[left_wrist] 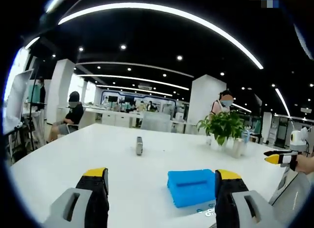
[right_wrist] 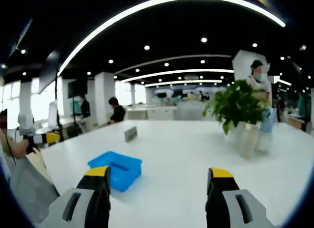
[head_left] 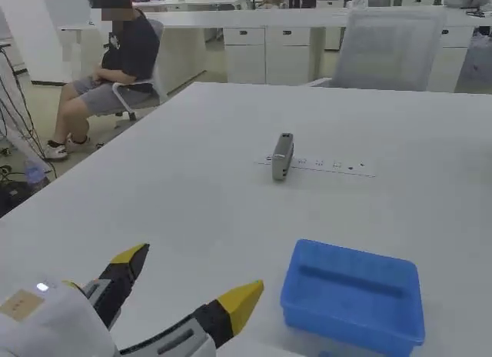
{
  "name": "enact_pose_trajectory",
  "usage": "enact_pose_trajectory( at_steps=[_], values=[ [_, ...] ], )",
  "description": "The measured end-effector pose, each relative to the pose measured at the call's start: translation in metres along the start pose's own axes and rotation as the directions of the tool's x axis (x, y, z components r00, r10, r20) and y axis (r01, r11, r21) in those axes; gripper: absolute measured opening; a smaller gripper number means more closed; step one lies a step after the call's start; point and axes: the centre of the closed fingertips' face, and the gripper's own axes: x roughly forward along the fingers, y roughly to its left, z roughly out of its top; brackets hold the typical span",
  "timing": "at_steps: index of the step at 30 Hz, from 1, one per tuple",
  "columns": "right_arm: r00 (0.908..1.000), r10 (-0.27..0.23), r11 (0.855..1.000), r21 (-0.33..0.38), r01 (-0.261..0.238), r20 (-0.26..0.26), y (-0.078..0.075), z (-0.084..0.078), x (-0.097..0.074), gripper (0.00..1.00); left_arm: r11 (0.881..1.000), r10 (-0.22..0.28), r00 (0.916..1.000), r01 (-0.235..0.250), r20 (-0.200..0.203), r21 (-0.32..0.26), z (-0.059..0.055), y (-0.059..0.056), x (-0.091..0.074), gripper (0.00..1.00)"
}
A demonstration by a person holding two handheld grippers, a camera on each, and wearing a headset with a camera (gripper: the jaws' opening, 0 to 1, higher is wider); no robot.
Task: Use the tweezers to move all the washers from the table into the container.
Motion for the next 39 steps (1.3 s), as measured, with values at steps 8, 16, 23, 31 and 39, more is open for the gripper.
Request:
enact_pose_trajectory(
  at_steps=[8,16,23,31,39],
  values=[
    [0.9999,-0.009,1.000,-0.003,0.009,-0.013,-0.0021,-0.0020,-0.0001,0.74,1.000,0.000,0.9998,0.000,-0.019,0.011,-0.0039,-0.0011,0.0006,0.87],
    [0.9998,-0.014,1.000,-0.002,0.014,-0.014,-0.0022,-0.0020,-0.0002,0.74,1.000,-0.007,0.9998,0.007,-0.019,0.013,-0.0040,-0.0021,0.0015,0.86],
    [0.9998,-0.015,1.000,0.000,0.015,-0.015,-0.0049,-0.0025,0.0000,0.74,1.000,-0.003,0.9998,0.003,-0.018,0.012,-0.0038,-0.0009,0.0011,0.86],
    [0.9998,-0.017,1.000,0.011,0.017,0.004,-0.0046,0.0007,-0.0013,0.74,1.000,-0.005,0.9996,0.006,-0.027,0.013,-0.0053,-0.0014,0.0014,0.85],
    [0.9999,-0.015,1.000,0.012,0.015,0.004,-0.0030,0.0008,-0.0017,0.73,1.000,-0.016,0.9992,0.017,-0.036,0.019,-0.0065,-0.0038,0.0018,0.84]
  ],
)
